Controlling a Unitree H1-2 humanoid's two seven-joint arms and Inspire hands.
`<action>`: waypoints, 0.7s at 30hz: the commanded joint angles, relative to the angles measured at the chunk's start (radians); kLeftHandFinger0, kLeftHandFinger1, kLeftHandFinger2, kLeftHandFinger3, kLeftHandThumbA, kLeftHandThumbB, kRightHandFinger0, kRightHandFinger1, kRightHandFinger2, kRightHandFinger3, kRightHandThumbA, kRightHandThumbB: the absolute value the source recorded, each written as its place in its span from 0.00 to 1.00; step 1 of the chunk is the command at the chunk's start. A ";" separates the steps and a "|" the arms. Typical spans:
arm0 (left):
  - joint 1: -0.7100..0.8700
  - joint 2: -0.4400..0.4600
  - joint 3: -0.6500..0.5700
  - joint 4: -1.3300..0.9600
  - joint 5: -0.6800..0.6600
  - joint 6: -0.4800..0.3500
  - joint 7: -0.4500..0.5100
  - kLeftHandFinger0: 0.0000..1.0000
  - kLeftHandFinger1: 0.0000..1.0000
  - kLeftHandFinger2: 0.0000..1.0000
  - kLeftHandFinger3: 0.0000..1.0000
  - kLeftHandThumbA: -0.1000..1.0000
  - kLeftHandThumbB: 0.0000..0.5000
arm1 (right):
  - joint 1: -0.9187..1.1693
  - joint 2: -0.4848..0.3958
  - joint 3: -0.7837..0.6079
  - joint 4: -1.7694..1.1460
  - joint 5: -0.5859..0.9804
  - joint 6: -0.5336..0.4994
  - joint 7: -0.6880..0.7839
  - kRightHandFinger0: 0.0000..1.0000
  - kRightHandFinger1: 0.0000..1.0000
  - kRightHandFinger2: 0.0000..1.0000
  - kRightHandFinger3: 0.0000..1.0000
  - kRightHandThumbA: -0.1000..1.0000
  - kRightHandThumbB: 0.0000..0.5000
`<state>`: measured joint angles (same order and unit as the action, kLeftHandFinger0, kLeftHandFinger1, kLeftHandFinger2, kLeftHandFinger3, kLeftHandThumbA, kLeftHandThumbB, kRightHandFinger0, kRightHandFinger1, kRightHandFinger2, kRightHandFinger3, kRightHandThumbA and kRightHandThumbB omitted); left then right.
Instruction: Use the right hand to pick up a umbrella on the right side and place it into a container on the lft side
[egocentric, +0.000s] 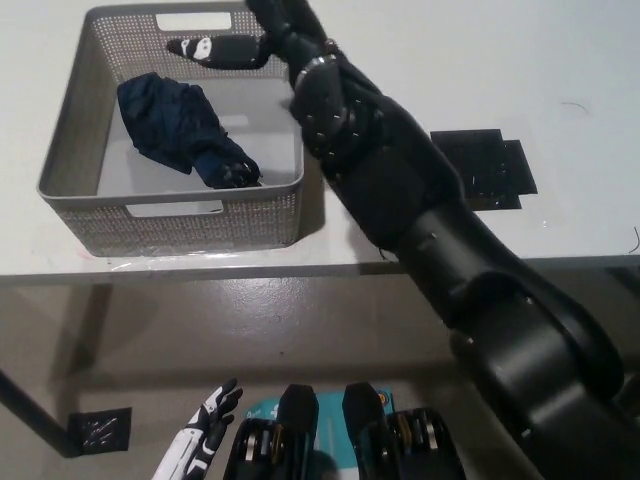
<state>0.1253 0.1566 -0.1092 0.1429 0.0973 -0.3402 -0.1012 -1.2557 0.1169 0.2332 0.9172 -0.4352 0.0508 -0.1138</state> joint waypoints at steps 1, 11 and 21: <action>0.003 0.037 0.012 -0.043 0.000 -0.028 -0.014 1.00 1.00 1.00 1.00 1.00 0.52 | 0.214 -0.107 -0.148 -0.704 0.193 0.023 0.094 1.00 1.00 1.00 1.00 1.00 0.89; 0.008 0.025 0.020 -0.006 0.004 -0.035 0.004 1.00 1.00 1.00 1.00 1.00 0.55 | 0.706 -0.156 -0.238 -1.184 0.462 -0.012 0.142 1.00 1.00 1.00 1.00 1.00 0.90; -0.005 0.029 0.034 0.013 0.007 -0.037 0.011 1.00 1.00 1.00 1.00 1.00 0.55 | 1.158 -0.090 -0.122 -1.158 0.409 -0.425 0.033 1.00 1.00 1.00 1.00 1.00 0.81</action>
<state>0.1269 0.1564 -0.0977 0.1592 0.0968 -0.3320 -0.1006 -0.3930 0.0195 0.1268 0.1630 -0.2689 0.0211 -0.0751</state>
